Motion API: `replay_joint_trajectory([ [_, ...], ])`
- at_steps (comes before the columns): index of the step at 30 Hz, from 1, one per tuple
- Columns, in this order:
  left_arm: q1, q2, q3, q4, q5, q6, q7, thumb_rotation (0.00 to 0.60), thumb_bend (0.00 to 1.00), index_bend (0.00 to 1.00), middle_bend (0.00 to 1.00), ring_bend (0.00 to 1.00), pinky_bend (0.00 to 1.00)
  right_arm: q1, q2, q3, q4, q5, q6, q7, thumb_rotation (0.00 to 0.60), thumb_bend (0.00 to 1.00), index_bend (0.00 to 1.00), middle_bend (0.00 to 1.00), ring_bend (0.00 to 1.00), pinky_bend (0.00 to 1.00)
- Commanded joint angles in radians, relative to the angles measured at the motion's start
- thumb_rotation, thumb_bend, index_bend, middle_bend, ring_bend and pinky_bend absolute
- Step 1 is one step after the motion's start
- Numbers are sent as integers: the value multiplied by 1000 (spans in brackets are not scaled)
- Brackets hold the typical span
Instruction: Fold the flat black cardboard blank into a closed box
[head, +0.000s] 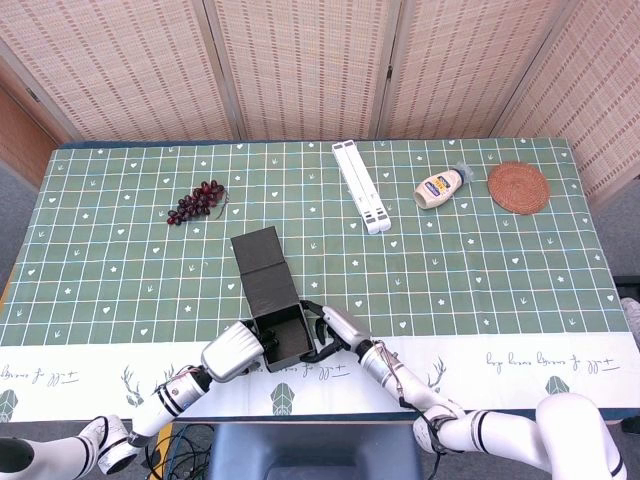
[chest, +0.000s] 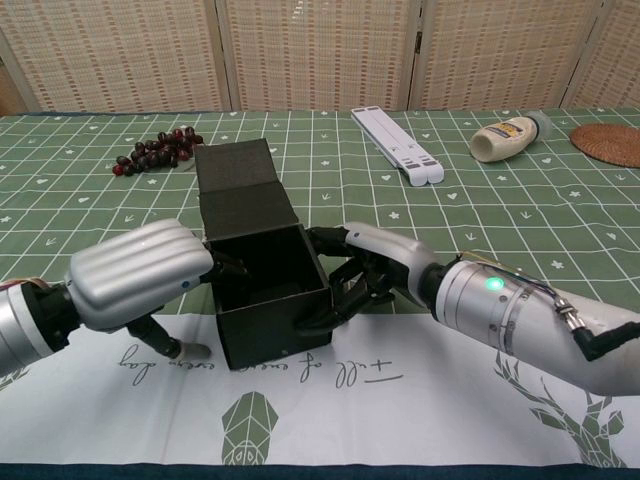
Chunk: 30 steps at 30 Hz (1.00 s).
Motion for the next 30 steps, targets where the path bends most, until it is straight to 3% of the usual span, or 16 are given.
replay_joint_trajectory([
  [1, -2, -6, -1, 12, 7, 11, -9, 600, 99, 583, 541, 599, 514, -1, 0, -1, -1, -1, 1, 2, 600, 237, 192, 334, 705, 990],
  [5, -4, -17, -3, 33, 16, 27, -27, 600, 98, 619, 594, 600, 514, -1, 3, -2, -5, -5, 2, 7, 600, 237, 192, 334, 705, 991],
  [11, -8, -26, -5, 54, 23, 40, -39, 600, 99, 623, 596, 599, 513, -2, 4, -2, -11, -7, 5, 13, 600, 237, 192, 334, 705, 991],
  [15, -8, -22, -10, 53, 19, 47, -45, 600, 99, 578, 583, 598, 511, -3, 8, 4, -18, -4, 10, 15, 600, 237, 192, 333, 705, 990],
  [23, -3, 28, -25, -8, -8, 41, -24, 600, 99, 309, 310, 551, 507, -7, 24, 34, -39, 34, 17, 2, 600, 238, 192, 334, 705, 989],
  [30, 13, 87, -38, -76, -32, 50, 0, 600, 99, 209, 191, 528, 503, -4, 28, 62, -49, 86, 14, -42, 600, 237, 192, 334, 705, 989],
])
